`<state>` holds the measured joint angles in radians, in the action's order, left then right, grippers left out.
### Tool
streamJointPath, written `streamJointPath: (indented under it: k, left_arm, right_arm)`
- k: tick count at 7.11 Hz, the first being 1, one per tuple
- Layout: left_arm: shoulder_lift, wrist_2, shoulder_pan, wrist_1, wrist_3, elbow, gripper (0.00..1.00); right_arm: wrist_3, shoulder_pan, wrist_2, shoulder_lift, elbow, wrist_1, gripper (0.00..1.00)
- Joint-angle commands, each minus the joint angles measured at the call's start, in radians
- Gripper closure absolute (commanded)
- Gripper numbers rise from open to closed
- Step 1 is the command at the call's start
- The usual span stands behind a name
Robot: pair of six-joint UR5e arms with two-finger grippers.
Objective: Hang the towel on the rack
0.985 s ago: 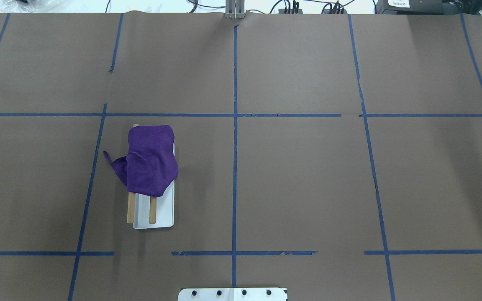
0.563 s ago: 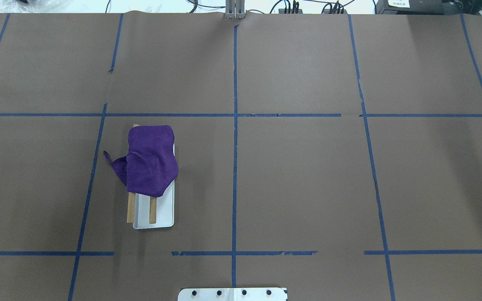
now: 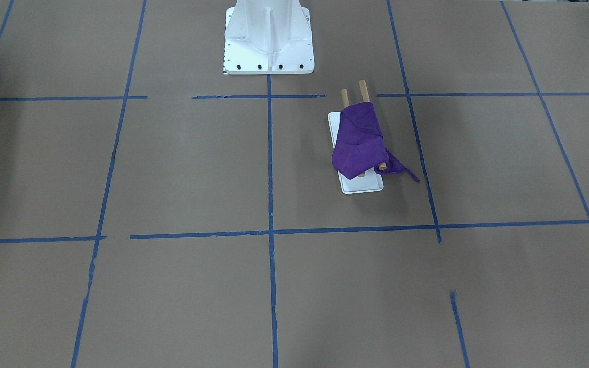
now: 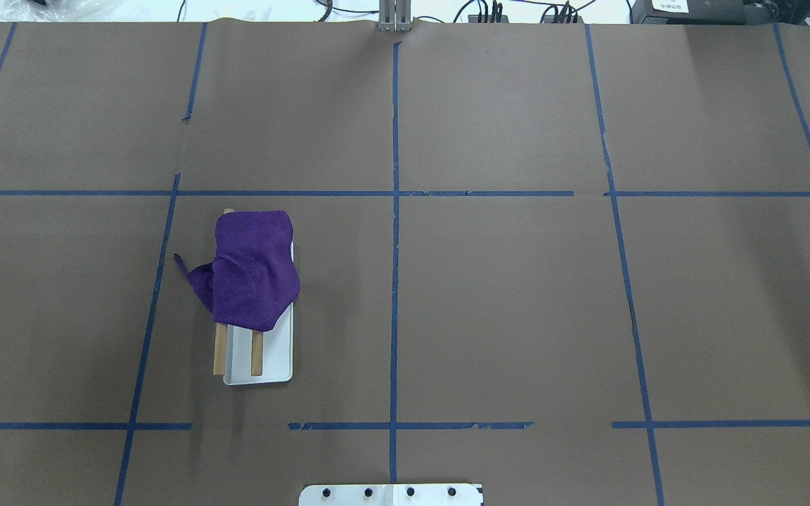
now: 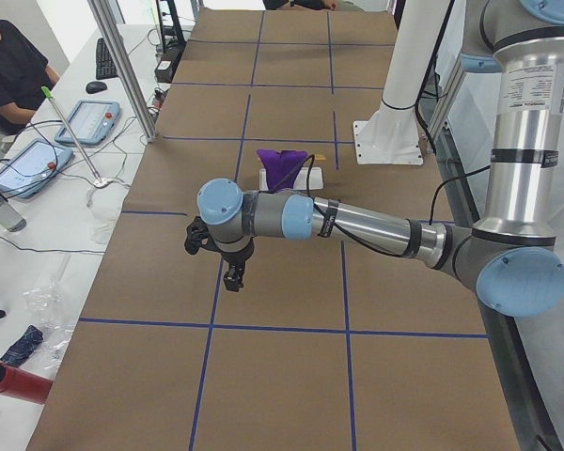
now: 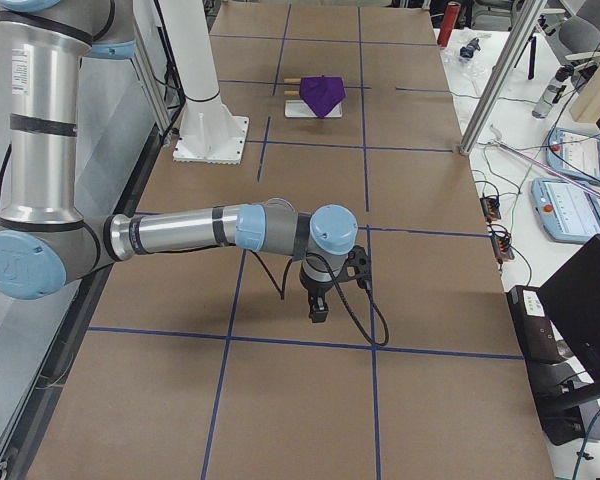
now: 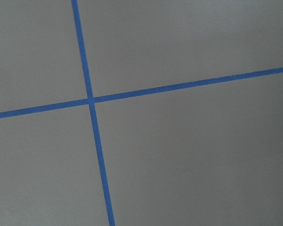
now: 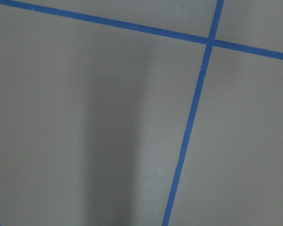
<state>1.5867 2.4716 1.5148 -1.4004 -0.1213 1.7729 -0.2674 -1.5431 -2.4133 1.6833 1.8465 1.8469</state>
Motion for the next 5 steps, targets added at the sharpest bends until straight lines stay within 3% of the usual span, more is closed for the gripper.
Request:
streamJointPath:
  k: [1,5]
  left_arm:
    - [0.009,-0.006,-0.005,-0.002,0.002,0.008,0.00]
    - [0.067,-0.029,-0.005,0.001,0.000,0.017,0.00]
  right_arm:
    - [0.002,0.001,-0.018,-0.005,0.000,-0.002,0.00]
    - [0.020,0.003,-0.021,-0.016,-0.004,-0.002,0.00]
